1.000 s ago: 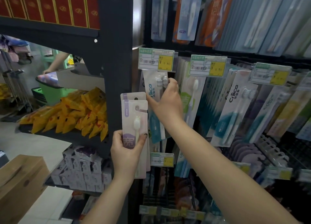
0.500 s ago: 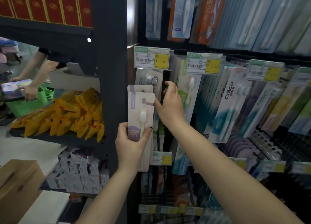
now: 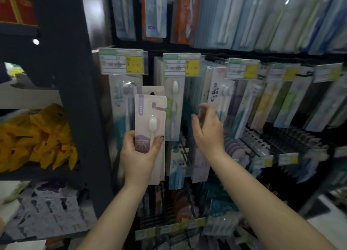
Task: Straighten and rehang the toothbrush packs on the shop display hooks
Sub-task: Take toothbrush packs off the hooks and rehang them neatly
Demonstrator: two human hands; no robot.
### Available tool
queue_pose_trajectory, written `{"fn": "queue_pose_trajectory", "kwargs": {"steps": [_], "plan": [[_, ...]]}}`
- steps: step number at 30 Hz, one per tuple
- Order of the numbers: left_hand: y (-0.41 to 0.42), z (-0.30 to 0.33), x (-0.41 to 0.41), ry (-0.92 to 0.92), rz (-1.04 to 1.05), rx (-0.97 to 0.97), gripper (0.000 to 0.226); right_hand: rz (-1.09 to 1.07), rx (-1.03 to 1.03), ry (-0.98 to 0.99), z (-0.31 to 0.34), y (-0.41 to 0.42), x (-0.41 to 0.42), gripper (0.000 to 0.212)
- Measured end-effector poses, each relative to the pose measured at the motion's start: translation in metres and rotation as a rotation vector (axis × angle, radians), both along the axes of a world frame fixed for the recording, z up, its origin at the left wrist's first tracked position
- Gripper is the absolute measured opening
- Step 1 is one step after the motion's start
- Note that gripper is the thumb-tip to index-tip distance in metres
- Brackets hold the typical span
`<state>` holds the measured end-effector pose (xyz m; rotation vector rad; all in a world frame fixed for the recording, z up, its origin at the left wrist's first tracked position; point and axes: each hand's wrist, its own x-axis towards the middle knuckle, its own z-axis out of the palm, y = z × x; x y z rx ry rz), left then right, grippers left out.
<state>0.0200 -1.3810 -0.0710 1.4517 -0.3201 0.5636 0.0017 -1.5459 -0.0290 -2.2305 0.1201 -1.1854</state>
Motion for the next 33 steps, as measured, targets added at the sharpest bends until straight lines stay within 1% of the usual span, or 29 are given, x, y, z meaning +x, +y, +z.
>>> {"fn": "queue_pose_trajectory", "kwargs": {"steps": [4,7,10,12,15,17,20,23,26,30,33], "plan": [[-0.029,0.002,-0.011,0.008,-0.076,-0.017,0.035,-0.128,0.162,-0.023,0.002,-0.052,-0.023,0.022],[-0.049,0.003,-0.019,-0.004,-0.109,-0.007,0.035,-0.208,0.288,-0.035,0.008,-0.087,-0.034,0.018],[-0.066,0.004,-0.027,-0.002,-0.11,-0.001,0.035,-0.26,0.363,-0.025,0.013,-0.116,-0.037,0.016],[-0.074,0.004,-0.031,-0.005,-0.097,0.008,0.035,-0.271,0.426,0.0,0.017,-0.13,-0.035,0.025],[-0.083,0.005,-0.035,0.001,-0.083,0.018,0.034,-0.262,0.483,0.041,0.021,-0.144,-0.03,0.058],[-0.085,0.005,-0.036,0.023,-0.074,0.022,0.034,-0.228,0.484,0.055,0.024,-0.15,-0.026,0.075],[-0.087,0.005,-0.039,0.032,-0.054,0.025,0.034,-0.183,0.499,0.131,0.03,-0.153,-0.018,0.09],[-0.087,0.003,-0.041,0.034,-0.041,0.024,0.034,-0.184,0.491,0.199,0.032,-0.156,-0.009,0.098],[-0.086,-0.001,-0.042,0.044,-0.035,0.011,0.034,-0.205,0.438,0.227,0.031,-0.156,-0.001,0.101],[-0.086,-0.003,-0.042,0.042,-0.01,0.012,0.034,-0.132,0.434,0.173,0.027,-0.156,0.007,0.101],[-0.086,-0.004,-0.043,0.036,0.007,0.017,0.034,-0.147,0.412,0.151,0.027,-0.157,0.011,0.1]]}}
